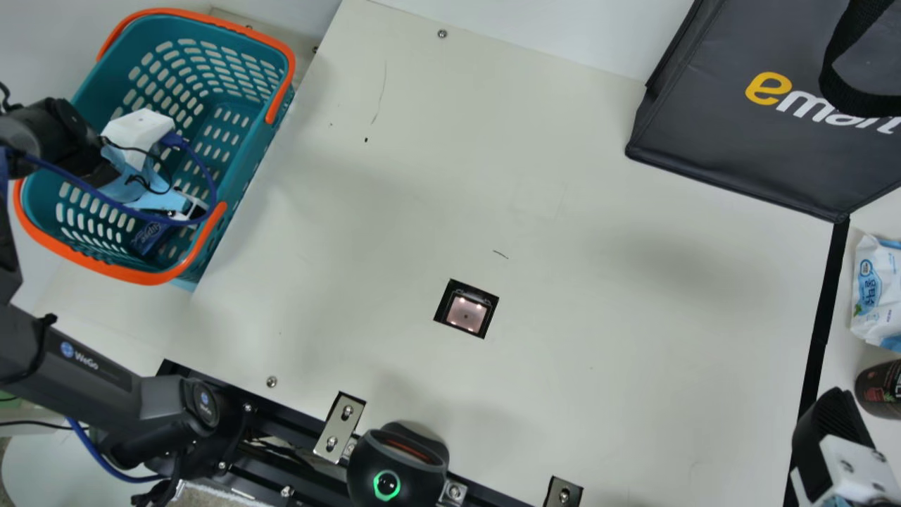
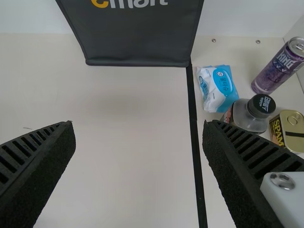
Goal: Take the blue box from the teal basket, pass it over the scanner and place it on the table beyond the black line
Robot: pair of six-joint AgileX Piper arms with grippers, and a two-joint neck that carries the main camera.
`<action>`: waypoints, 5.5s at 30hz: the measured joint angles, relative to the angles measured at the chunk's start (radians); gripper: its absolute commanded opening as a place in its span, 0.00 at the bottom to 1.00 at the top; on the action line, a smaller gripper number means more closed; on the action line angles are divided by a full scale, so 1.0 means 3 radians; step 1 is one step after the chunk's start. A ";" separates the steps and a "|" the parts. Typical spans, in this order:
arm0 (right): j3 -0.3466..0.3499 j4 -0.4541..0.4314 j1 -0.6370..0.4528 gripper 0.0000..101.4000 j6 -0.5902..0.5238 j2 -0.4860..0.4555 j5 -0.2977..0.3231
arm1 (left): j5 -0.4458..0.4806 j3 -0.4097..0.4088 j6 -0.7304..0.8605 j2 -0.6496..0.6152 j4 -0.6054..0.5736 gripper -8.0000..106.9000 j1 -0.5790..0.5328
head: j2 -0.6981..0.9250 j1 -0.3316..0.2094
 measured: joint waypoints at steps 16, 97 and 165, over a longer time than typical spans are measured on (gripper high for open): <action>0.0000 0.0000 0.0000 0.94 0.0000 0.0000 0.0000 | -0.0625 0.0230 0.0513 0.0227 -0.0115 0.85 0.0127 | -0.0005 0.0000; 0.0000 0.0000 0.0000 0.94 0.0000 0.0000 0.0005 | -0.0368 0.0063 0.2256 0.0463 -0.0121 0.85 0.0256 | 0.0000 0.0000; 0.0000 0.0000 0.0000 0.94 0.0000 0.0000 0.0003 | -0.0193 -0.0264 0.1316 0.0412 -0.0528 0.00 0.0037 | 0.0000 0.0000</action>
